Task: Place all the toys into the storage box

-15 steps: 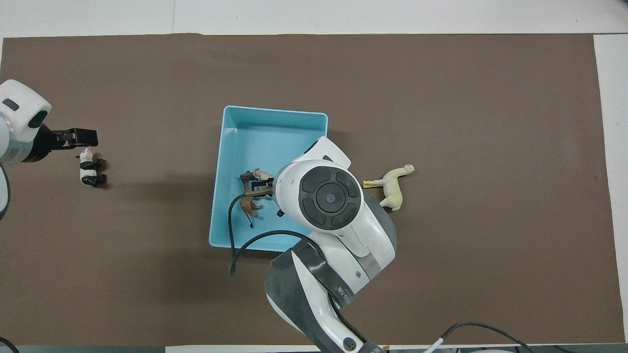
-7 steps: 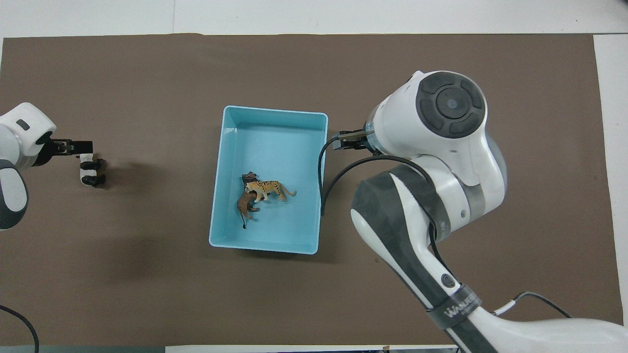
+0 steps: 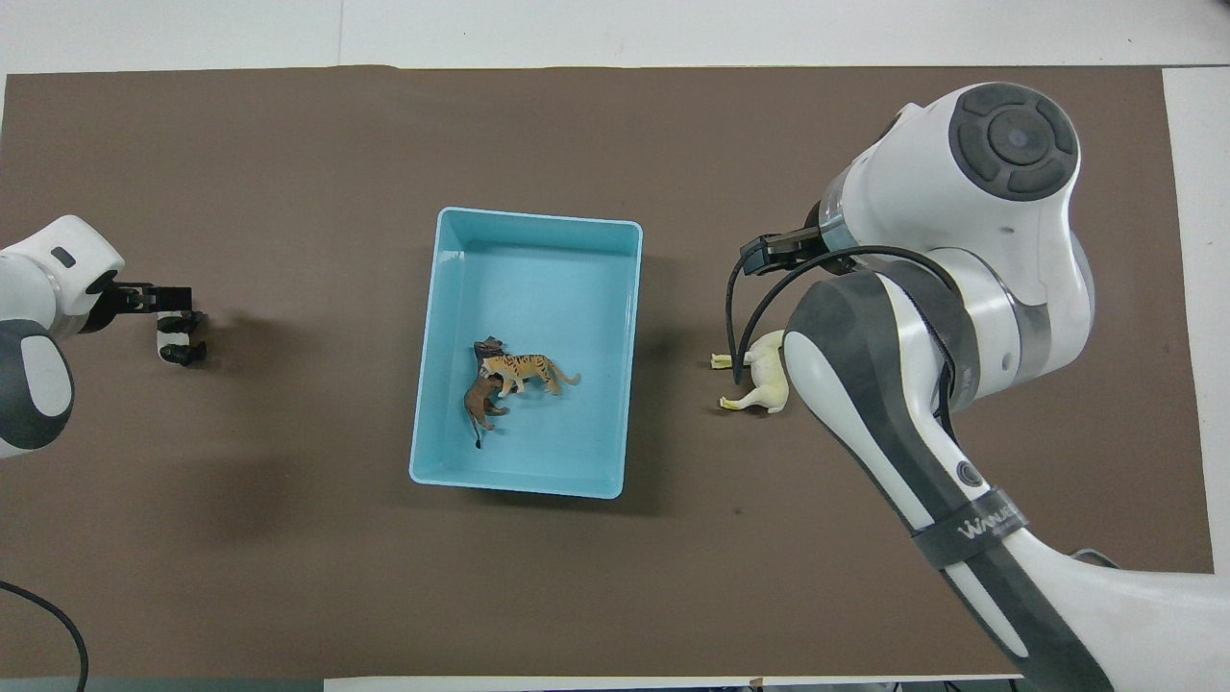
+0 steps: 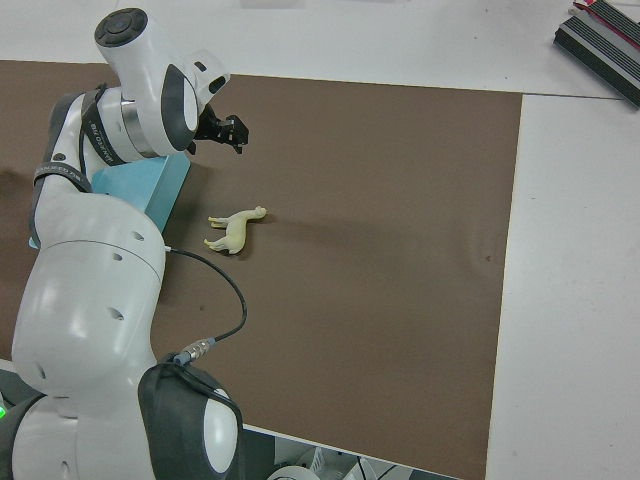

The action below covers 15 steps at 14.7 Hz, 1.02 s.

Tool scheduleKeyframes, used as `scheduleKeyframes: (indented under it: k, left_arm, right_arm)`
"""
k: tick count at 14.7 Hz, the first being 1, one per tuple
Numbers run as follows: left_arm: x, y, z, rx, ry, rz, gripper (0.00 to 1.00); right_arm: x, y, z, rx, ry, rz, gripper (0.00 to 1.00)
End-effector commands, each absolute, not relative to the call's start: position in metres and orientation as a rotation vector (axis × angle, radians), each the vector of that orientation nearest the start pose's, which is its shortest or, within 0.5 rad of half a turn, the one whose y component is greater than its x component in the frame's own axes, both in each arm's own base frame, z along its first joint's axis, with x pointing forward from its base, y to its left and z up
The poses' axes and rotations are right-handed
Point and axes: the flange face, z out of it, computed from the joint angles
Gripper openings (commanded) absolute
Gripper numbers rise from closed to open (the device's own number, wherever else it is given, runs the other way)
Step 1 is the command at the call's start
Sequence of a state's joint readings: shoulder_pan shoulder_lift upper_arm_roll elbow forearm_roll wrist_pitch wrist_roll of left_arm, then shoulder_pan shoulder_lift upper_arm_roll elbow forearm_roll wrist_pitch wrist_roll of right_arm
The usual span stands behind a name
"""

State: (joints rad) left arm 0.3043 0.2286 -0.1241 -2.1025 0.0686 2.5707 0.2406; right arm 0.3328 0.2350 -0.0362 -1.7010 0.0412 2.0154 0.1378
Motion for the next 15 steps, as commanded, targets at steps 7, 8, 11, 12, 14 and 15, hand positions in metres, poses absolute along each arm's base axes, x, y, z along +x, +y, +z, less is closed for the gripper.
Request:
scheduleKeyframes:
  k: [7,8,11,12,14,15]
  left_arm:
    - [0.585,0.112,0.297,-3.054,0.154,-0.359,1.00]
    - [0.584,0.113,0.296,-3.055,0.152,-0.355,1.00]
    - [0.581,0.109,0.292,-3.059,0.157,-0.344,0.99]
    - [0.580,0.108,0.292,-3.061,0.158,-0.340,0.94]
    - [0.578,0.109,0.290,-3.061,0.156,-0.333,0.71]
    - [0.578,0.109,0.291,-3.061,0.155,-0.332,0.53]
  right_arm:
    - [0.551,0.180,0.388,-3.082,-0.412,0.042,1.00]
    - [0.546,0.178,0.381,-3.081,-0.410,0.016,1.00]
    - [0.540,0.185,0.365,-3.076,-0.414,-0.018,1.00]
    - [0.539,0.187,0.364,-3.075,-0.416,-0.023,1.00]
    - [0.541,0.191,0.358,-3.075,-0.336,-0.047,1.00]
    - [0.544,0.195,0.351,-3.071,-0.323,-0.074,1.00]
